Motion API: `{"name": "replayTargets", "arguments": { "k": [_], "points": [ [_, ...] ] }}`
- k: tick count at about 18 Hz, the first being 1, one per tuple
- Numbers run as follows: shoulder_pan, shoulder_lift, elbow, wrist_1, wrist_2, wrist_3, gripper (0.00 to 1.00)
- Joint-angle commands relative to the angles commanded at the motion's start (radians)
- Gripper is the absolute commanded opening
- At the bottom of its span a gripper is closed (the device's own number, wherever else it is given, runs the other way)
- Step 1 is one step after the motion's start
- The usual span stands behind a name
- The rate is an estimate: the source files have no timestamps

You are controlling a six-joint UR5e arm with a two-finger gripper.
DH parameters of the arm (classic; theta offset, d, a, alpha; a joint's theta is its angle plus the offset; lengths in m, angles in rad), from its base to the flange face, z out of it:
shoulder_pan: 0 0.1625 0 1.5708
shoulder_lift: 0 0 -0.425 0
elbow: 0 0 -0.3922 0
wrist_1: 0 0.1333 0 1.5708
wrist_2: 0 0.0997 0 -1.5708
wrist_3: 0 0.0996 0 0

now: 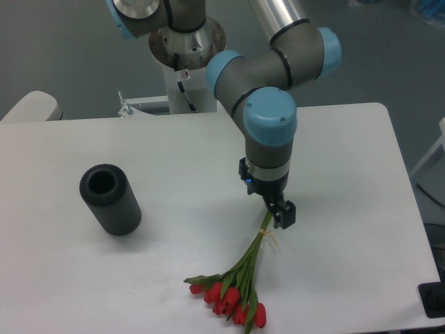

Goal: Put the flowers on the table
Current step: 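Raise the open gripper up away from the tulips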

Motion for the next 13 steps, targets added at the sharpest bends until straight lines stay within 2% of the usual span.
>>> {"name": "replayTargets", "arguments": {
  "k": [13],
  "points": [
    [0.028,0.000,-0.009,0.002,-0.002,0.043,1.00]
  ]
}}
